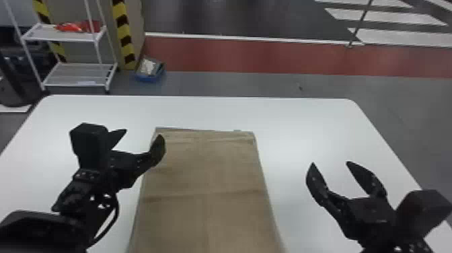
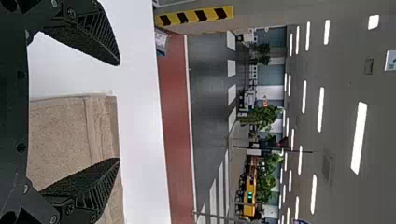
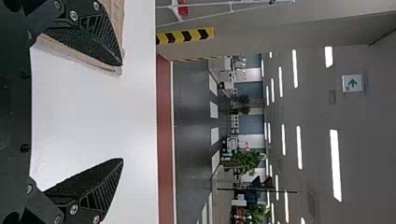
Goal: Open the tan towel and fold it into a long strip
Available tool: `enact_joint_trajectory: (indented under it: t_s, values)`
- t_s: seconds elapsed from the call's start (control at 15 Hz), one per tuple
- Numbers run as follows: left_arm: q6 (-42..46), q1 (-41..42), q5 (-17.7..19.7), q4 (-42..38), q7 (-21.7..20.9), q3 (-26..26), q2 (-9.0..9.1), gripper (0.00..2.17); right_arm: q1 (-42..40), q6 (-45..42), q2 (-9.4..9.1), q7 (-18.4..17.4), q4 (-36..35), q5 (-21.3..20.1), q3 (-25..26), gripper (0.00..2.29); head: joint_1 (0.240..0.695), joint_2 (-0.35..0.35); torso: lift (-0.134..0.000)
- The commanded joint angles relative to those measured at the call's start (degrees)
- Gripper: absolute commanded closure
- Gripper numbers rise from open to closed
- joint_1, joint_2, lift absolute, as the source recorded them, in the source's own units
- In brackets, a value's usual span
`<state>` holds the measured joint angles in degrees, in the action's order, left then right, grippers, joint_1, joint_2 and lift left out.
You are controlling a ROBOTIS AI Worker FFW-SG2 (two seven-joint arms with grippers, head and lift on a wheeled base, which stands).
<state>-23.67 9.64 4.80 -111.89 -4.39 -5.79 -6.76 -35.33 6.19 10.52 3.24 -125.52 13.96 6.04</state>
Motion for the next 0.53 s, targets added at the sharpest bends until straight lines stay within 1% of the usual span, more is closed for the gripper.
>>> enact_joint_trajectory:
  t_s: [0.0, 0.07, 0.13, 0.33, 0.47]
  values:
    - [-4.1, -4.7, 1.0, 4.0, -2.6, 0.6, -0.01, 0.16, -0.1, 0.1, -0.32, 0.0, 0.2, -0.3, 0.0, 0.16, 0.695, -0.114, -0.125]
    - [-5.1, -6.5, 1.1, 5.6, -4.8, 1.0, -0.10, 0.16, -0.1, 0.1, -0.41, 0.0, 0.4, -0.4, 0.0, 0.16, 0.695, -0.117, -0.125]
    - [-5.1, -7.7, 1.5, 7.6, -6.2, 1.2, -0.10, 0.16, -0.1, 0.4, -0.50, 0.0, 0.5, -0.6, 0.0, 0.16, 0.695, -0.119, -0.125]
    - [-4.9, -11.1, 1.6, 12.8, -6.3, 0.5, -0.01, 0.15, -0.1, 0.4, -0.68, 0.1, 0.5, -0.8, 0.0, 0.16, 0.695, -0.117, -0.125]
    - [-4.9, -13.6, 0.5, 16.6, -6.3, -0.7, -0.01, 0.16, 0.1, 0.4, -0.68, 0.1, 1.0, -0.8, 0.0, 0.17, 0.695, -0.116, -0.125]
